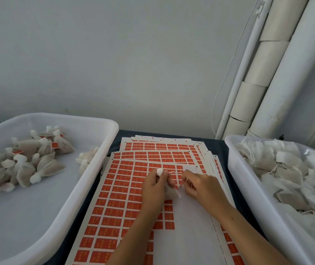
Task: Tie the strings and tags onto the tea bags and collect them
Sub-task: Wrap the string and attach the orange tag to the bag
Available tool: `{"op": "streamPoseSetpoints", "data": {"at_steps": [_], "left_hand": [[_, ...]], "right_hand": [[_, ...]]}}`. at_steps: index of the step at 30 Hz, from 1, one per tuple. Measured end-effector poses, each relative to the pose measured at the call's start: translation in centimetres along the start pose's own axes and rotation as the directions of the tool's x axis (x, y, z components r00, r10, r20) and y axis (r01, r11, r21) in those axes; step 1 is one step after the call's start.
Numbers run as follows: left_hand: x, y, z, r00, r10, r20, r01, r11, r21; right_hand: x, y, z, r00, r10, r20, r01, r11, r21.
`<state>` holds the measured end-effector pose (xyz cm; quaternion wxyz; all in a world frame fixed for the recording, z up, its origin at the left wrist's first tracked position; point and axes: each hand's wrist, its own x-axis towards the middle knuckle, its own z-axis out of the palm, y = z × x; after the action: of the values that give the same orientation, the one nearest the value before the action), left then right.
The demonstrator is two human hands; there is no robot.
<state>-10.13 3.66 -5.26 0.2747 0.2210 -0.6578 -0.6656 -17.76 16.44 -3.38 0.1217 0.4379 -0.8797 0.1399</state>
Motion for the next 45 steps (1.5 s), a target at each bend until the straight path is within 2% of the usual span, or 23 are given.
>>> {"op": "streamPoseSetpoints", "data": {"at_steps": [6,11,15,19,22,24,28,32,41,45], "left_hand": [[-0.1,0.2,-0.1,1.0,0.002,0.003,-0.002,1.0,0.014],[-0.1,0.2,0.0,1.0,-0.002,-0.001,0.002,0.999,0.032],[-0.1,0.4,0.0,1.0,-0.003,0.015,0.003,1.0,0.005],[-0.1,1.0,-0.3,0.998,-0.048,0.03,0.05,0.997,-0.061],[-0.2,1.1,-0.4,0.996,-0.086,0.036,0.089,0.993,-0.078],[-0.2,1.3,-0.6,0.993,-0.111,0.037,0.114,0.989,-0.094],[-0.3,1.7,-1.0,0.989,-0.13,0.076,0.142,0.972,-0.188],[-0.5,2.0,-1.0,0.987,-0.109,0.114,0.131,0.969,-0.211],[-0.5,1.8,-0.8,0.99,0.007,0.143,0.021,0.981,-0.192],[-0.5,1.7,-0.8,0.976,0.051,0.213,-0.011,0.983,-0.185]], "right_hand": [[0.2,-1.5,1.0,0.984,0.173,-0.031,-0.161,0.959,0.233],[0.9,-2.1,1.3,0.938,0.345,-0.023,-0.305,0.855,0.42],[1.2,-2.2,1.6,0.893,0.448,-0.054,-0.358,0.776,0.518],[0.7,-2.5,1.7,0.845,0.52,-0.125,-0.306,0.663,0.683],[0.4,-2.8,1.0,0.759,0.609,-0.231,-0.22,0.573,0.789],[0.6,-2.8,0.3,0.698,0.674,-0.24,-0.161,0.475,0.865],[0.7,-2.5,-0.7,0.657,0.726,-0.204,-0.119,0.367,0.923],[0.2,-2.6,-0.8,0.673,0.723,-0.156,-0.093,0.292,0.952],[-0.5,-2.9,-0.4,0.727,0.673,-0.133,-0.055,0.25,0.967],[-0.7,-2.8,-0.6,0.739,0.655,-0.157,-0.007,0.241,0.971]]}}
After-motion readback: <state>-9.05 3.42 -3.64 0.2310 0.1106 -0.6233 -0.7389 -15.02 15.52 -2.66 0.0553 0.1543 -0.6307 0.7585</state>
